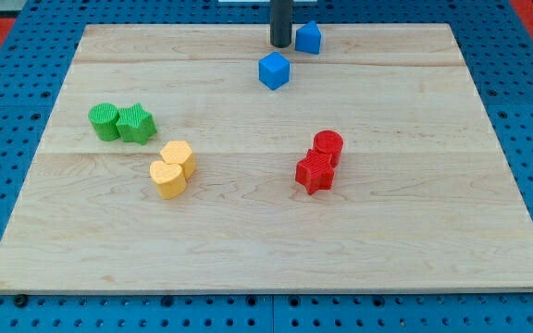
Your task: Move the blue triangle towards the top right
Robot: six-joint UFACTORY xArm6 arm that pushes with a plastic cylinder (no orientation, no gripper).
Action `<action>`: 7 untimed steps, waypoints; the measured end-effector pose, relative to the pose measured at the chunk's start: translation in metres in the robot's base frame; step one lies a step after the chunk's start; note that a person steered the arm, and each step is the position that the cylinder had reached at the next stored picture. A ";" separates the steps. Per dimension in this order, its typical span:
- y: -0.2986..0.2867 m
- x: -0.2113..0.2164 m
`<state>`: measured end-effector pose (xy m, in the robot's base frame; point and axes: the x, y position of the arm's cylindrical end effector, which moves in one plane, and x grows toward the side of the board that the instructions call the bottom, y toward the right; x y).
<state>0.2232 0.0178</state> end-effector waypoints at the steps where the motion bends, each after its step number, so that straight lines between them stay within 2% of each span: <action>1: 0.024 -0.008; 2: 0.056 -0.007; 3: 0.060 -0.001; 4: 0.010 0.031; 5: 0.008 0.044; 6: 0.028 0.020; 7: 0.079 0.000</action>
<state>0.2231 0.0972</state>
